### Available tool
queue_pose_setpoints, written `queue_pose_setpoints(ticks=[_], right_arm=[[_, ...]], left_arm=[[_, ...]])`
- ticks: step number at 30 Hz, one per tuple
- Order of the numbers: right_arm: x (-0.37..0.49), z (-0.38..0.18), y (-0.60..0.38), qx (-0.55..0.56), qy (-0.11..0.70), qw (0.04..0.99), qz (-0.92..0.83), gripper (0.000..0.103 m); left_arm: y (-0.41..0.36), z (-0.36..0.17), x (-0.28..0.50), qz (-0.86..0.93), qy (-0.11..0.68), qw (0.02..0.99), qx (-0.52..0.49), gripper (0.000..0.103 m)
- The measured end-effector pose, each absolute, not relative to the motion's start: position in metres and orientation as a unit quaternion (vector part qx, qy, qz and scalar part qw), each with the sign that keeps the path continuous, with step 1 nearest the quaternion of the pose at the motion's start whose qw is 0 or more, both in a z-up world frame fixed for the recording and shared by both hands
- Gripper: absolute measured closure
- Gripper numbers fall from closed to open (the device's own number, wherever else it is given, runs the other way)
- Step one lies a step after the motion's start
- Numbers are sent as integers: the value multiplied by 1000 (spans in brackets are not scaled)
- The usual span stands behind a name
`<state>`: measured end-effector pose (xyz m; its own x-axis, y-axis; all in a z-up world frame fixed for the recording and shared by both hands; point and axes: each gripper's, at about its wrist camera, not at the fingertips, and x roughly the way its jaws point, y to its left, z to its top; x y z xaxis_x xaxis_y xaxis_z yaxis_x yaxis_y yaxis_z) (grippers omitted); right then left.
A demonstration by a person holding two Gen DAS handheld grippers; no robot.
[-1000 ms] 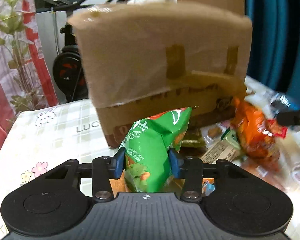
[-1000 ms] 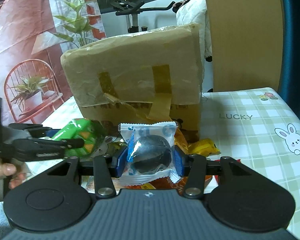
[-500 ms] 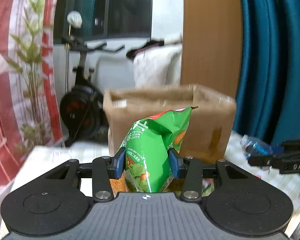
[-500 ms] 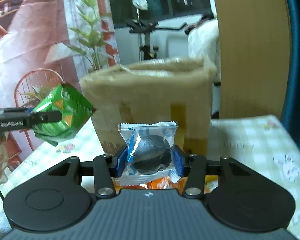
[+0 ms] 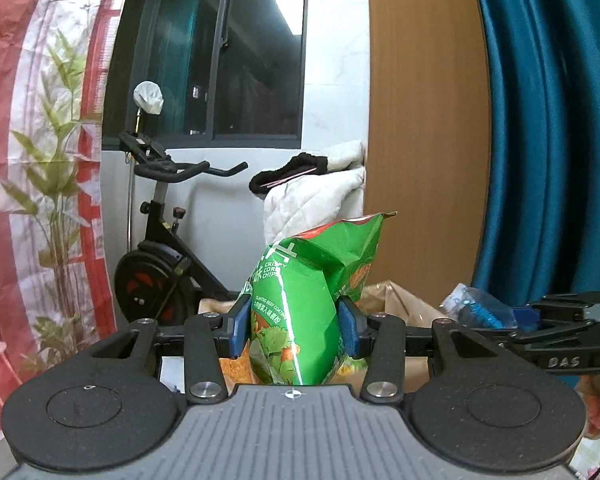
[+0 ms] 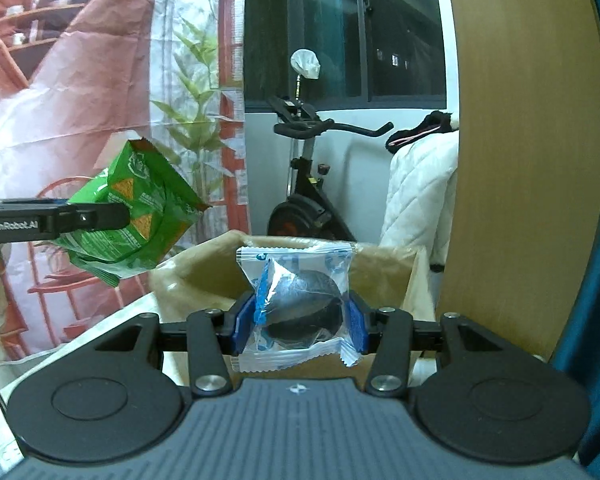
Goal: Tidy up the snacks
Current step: 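Carry both snacks over the lined box and open both grippers to drop them, then grasp the orange bread packet with left gripper while right grasps red sauce packet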
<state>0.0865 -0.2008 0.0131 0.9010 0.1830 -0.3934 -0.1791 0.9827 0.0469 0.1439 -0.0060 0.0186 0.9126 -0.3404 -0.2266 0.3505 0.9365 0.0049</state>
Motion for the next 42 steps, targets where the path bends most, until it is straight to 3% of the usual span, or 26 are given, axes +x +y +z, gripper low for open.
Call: queue_pose_setpoints(ticks=[15, 18, 19, 20, 21, 26, 42], right_arm=[[205, -31, -215, 6, 274, 961, 50, 53], [209, -37, -222, 16, 288, 957, 37, 49], [208, -37, -223, 18, 288, 957, 37, 45], [205, -36, -224, 18, 287, 957, 37, 34], [203, -36, -224, 17, 286, 957, 36, 31], [188, -29, -225, 26, 287, 956, 44, 30], [109, -21, -218, 40, 278, 957, 67, 19]], left_arm=[[-36, -8, 259, -156, 212, 965, 3, 51], [-33, -15, 256, -164, 229, 959, 15, 40], [-31, -15, 251, -167, 227, 959, 16, 32], [-29, -15, 247, -169, 224, 960, 17, 27], [-26, -16, 244, -167, 222, 960, 18, 26], [-20, -9, 233, -155, 227, 961, 23, 19], [5, -10, 147, -108, 230, 967, 33, 18]])
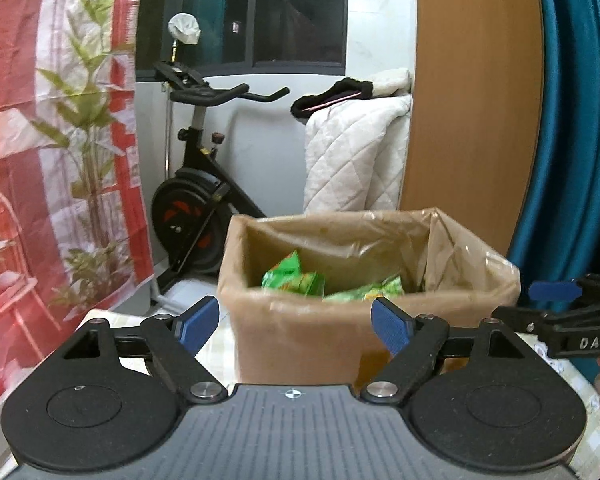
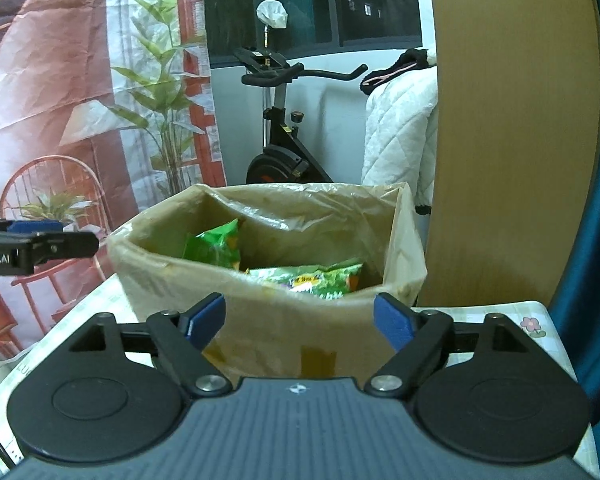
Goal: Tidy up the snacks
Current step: 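Grasp the orange bread packet with left gripper while right grasps red sauce packet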
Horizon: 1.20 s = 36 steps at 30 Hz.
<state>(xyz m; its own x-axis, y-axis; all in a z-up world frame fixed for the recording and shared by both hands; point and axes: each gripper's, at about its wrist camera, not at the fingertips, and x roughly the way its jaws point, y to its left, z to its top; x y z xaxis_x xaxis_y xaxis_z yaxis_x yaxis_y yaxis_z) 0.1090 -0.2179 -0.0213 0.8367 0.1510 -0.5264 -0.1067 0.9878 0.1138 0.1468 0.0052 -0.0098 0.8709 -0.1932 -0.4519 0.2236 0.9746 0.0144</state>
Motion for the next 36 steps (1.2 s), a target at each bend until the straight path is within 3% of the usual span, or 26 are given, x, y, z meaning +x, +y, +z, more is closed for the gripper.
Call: queue_pose_setpoints(ticks=[17, 36], right_arm=[[46, -74, -209, 30, 306, 951, 46, 19], [2, -128, -230, 35, 354, 935, 6, 19]], left_arm=[[1, -70, 95, -131, 286, 949, 10, 18], [-40, -171, 87, -194, 418, 886, -54, 15]])
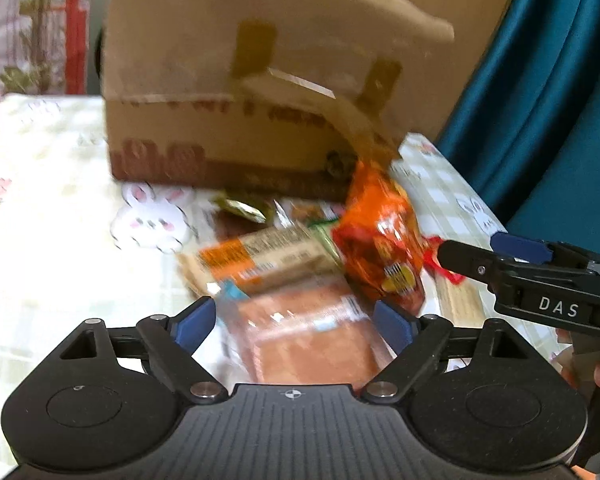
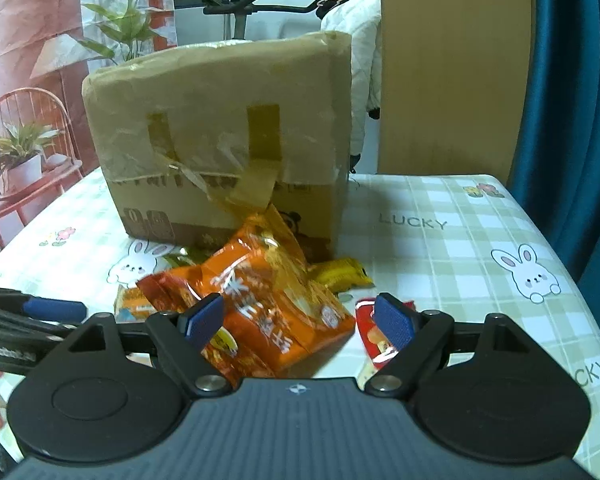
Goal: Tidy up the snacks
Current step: 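Grasp the orange bread packet with left gripper while right grasps red sauce packet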
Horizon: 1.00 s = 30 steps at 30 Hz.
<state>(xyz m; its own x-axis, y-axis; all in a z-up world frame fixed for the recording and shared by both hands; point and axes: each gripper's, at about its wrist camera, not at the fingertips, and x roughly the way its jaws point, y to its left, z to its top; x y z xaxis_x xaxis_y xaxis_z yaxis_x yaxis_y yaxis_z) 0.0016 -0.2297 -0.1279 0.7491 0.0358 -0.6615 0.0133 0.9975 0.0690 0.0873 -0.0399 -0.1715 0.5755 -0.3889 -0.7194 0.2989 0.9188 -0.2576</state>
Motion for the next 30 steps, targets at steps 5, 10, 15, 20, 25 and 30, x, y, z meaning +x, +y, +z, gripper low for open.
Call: queue_pose_setpoints(ticks=[5, 10, 15, 20, 25, 30], right_arm=[[-5, -132, -238, 34, 357, 933, -1, 19], [-9, -136, -245, 43, 363, 931, -5, 19], [-14, -138, -241, 45, 368, 929, 4, 19], [-20, -146, -233, 60, 385, 921, 22, 19], [-26, -151, -216, 56, 400, 913, 55, 19], [-28, -161, -199, 59, 429, 895, 111, 19]], left_arm=[[-54, -188, 92, -185, 439, 878, -53, 11], [-70, -201, 95, -163, 444, 880, -37, 5], [-79, -201, 89, -167, 431, 887, 14, 20], [-62, -195, 78, -158, 424, 892, 8, 24], [-31, -185, 66, -134, 409, 903, 1, 24], [-14, -172, 60, -122, 390, 913, 3, 24]])
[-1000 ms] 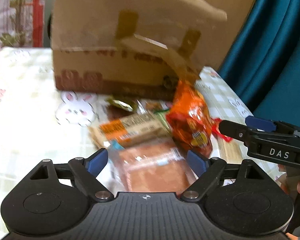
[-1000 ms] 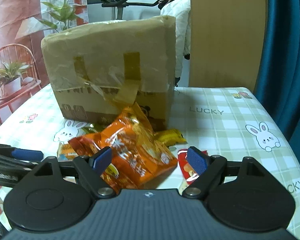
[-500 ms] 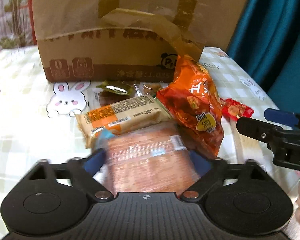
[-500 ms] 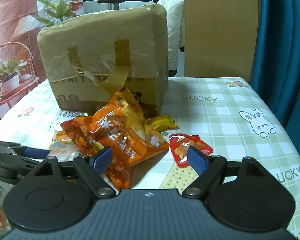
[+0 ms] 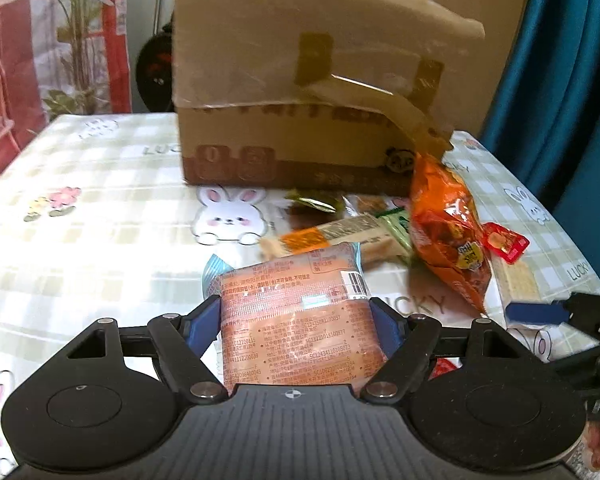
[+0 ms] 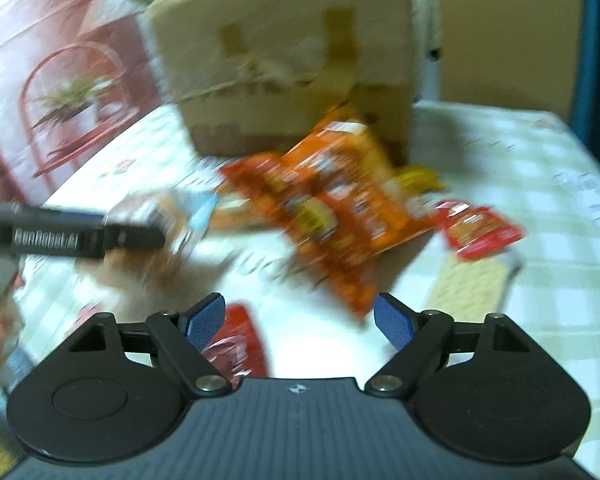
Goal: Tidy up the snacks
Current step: 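Grasp the orange bread packet with left gripper while right grasps red sauce packet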
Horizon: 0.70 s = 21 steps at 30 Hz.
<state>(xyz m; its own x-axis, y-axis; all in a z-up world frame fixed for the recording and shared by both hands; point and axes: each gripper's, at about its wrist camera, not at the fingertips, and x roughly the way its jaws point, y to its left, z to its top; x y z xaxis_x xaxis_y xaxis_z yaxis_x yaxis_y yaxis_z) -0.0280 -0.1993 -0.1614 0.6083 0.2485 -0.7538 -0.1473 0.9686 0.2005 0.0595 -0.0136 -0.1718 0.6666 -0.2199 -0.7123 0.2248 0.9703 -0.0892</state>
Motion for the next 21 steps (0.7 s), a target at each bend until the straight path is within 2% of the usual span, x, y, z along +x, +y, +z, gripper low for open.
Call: queue_pose_setpoints(ticks=[10, 17, 19, 21], right_arm=[[-29, -180, -164, 12, 465, 870, 163, 24], [-29, -186, -145, -40, 459, 873, 160, 25], [-29, -188, -141, -59, 455, 875, 157, 30], [-29, -187, -140, -56, 450, 877, 159, 43]], left_arm=[[13, -171, 45, -98, 381, 919, -7, 24], [26, -171, 43, -93, 378, 921, -19, 24], [28, -173, 42, -92, 379, 921, -24, 24], [28, -174, 42, -93, 377, 921, -26, 24]])
